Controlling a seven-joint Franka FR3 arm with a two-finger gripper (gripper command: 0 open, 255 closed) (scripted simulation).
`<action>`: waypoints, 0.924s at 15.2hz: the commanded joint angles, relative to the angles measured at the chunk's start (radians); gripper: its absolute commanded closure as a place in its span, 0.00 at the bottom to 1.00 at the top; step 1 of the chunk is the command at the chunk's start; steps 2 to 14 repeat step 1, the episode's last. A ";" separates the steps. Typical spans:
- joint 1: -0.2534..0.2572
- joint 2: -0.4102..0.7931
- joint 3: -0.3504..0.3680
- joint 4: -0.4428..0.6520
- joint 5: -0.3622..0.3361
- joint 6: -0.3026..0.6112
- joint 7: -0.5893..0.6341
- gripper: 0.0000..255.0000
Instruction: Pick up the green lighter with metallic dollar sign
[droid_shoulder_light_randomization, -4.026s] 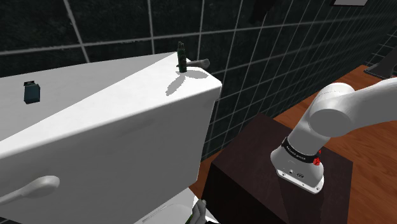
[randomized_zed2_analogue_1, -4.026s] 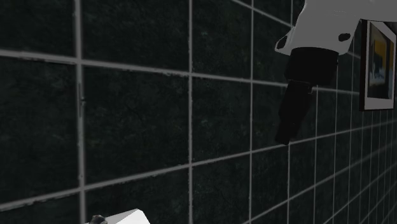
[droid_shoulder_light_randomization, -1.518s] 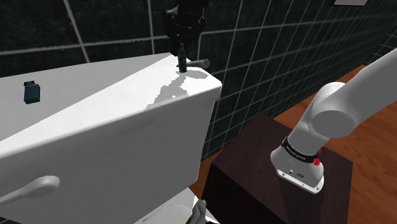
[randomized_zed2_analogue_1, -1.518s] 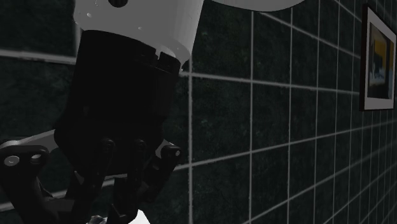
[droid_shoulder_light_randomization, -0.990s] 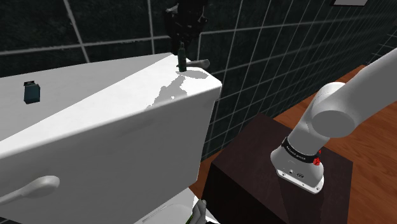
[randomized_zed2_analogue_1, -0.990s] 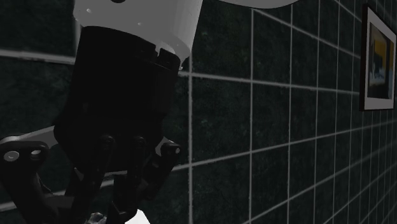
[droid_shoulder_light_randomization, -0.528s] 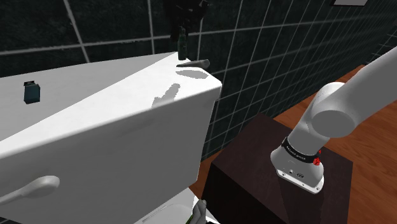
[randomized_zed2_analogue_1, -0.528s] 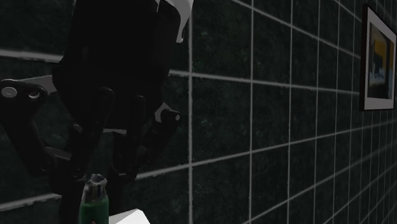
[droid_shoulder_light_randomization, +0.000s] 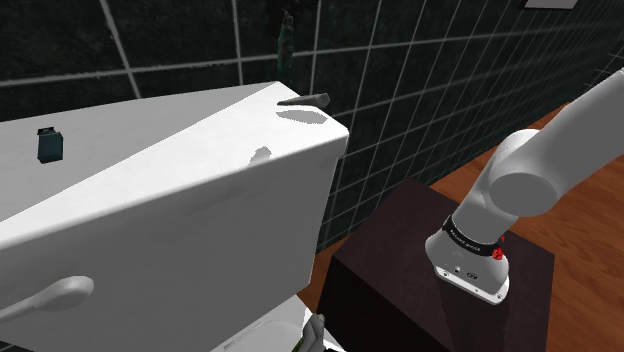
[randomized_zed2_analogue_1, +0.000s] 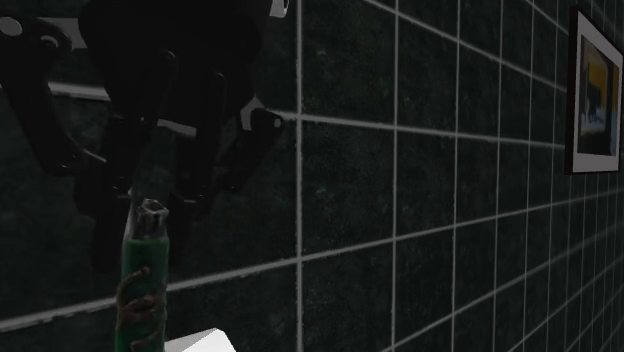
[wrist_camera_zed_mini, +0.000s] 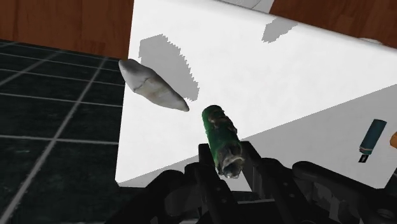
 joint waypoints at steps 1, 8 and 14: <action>-0.001 0.001 -0.001 0.009 -0.001 -0.009 0.000 1.00; -0.001 0.001 -0.001 0.009 -0.001 -0.009 0.000 1.00; -0.001 0.001 -0.001 0.009 -0.001 -0.009 0.000 1.00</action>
